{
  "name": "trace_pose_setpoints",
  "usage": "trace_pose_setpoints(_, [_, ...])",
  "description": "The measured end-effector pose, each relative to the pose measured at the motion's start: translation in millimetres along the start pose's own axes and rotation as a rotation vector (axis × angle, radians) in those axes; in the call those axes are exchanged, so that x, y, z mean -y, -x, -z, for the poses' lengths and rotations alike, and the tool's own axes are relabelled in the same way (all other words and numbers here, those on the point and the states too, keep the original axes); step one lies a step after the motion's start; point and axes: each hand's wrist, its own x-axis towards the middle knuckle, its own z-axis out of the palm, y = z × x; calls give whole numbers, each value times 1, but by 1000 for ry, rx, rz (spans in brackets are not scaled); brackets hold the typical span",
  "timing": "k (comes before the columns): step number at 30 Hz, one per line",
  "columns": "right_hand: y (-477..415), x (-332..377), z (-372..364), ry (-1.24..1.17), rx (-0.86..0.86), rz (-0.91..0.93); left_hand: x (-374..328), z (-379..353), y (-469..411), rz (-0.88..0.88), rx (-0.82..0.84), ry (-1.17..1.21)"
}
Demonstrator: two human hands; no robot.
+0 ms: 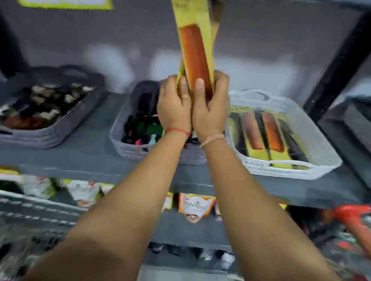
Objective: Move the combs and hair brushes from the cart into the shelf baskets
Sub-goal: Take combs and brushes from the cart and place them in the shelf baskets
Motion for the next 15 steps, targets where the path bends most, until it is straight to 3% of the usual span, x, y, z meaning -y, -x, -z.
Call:
trace_pose_setpoints(6, [-45, -61, 92, 179, -110, -250, -35, -94, 35, 217, 326, 64])
trace_pose_setpoints(12, [-94, -113, 150, 435, 9, -677, -30, -177, 32, 508, 704, -174])
trace_pose_setpoints(15, [-93, -134, 163, 436, 48, -860, -5, -190, 41, 575, 749, -318])
